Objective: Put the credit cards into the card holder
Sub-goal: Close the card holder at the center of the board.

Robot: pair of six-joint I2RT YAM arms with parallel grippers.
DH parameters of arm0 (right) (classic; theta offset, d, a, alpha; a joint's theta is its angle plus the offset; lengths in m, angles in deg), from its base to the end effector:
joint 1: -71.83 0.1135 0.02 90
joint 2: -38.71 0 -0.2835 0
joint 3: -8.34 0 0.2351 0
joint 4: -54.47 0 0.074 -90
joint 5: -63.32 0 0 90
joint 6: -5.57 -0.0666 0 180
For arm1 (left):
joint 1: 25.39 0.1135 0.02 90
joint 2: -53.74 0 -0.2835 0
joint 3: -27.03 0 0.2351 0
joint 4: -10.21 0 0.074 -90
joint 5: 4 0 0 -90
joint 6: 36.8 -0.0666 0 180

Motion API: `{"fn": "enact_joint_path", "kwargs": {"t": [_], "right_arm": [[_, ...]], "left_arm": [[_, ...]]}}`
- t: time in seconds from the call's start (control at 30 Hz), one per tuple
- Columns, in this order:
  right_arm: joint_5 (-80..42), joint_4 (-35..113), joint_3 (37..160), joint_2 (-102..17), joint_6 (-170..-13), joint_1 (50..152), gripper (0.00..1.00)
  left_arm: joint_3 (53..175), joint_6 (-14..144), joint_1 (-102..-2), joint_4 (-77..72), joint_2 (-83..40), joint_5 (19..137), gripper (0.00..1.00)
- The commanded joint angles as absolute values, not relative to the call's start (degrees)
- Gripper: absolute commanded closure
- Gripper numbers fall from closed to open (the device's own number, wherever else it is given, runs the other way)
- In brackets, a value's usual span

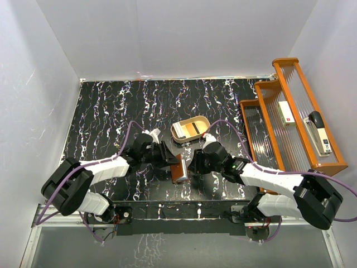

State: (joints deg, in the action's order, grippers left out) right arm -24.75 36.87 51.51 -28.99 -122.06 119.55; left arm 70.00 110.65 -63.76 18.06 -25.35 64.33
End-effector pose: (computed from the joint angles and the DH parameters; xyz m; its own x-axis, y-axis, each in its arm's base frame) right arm 0.1534 0.1721 0.1839 -0.8191 0.0062 -0.5736 -0.3234 0.8209 0.4707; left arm 0.2011 -0.1906 0.1889 -0.9010 -0.2858 -0.3264 0.1346 0.5312 -0.8365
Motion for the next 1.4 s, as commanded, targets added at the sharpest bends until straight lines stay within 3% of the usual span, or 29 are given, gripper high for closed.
{"fn": "enact_joint_path", "kwargs": {"t": [0.0, 0.1, 0.17, 0.27, 0.53, 0.7, 0.97, 1.37], "right_arm": [[-26.2, 39.0, 52.9, -26.6, -124.8, 119.6, 0.66], [-26.3, 39.1, 52.9, -26.4, -125.5, 119.6, 0.64], [-26.1, 39.6, 52.8, -26.2, -126.4, 119.7, 0.62], [-25.8, 40.5, 52.3, -25.8, -127.5, 119.6, 0.61], [-25.4, 41.9, 52.5, -26.6, -128.7, 119.6, 0.53], [-25.9, 42.9, 51.7, -27.8, -129.6, 119.7, 0.45], [-24.5, 44.6, 51.7, -30.0, -129.9, 119.6, 0.39], [-21.5, 47.9, 50.9, -32.3, -130.7, 119.6, 0.53]], "left_arm": [[72.5, 107.7, -64.0, 12.9, -26.5, 65.4, 0.72], [73.0, 107.6, -64.0, 12.8, -27.0, 64.9, 0.53], [73.2, 107.6, -64.1, 13.1, -27.3, 64.3, 0.50], [73.5, 107.6, -64.1, 13.8, -28.8, 63.1, 0.65], [75.2, 107.0, -64.1, 9.5, -32.7, 63.9, 0.88], [75.2, 106.8, -64.1, 8.0, -34.3, 64.7, 0.89], [74.8, 107.3, -64.5, 7.6, -36.0, 65.3, 0.84], [73.0, 108.9, -64.8, 9.3, -35.0, 66.0, 0.86]]}}
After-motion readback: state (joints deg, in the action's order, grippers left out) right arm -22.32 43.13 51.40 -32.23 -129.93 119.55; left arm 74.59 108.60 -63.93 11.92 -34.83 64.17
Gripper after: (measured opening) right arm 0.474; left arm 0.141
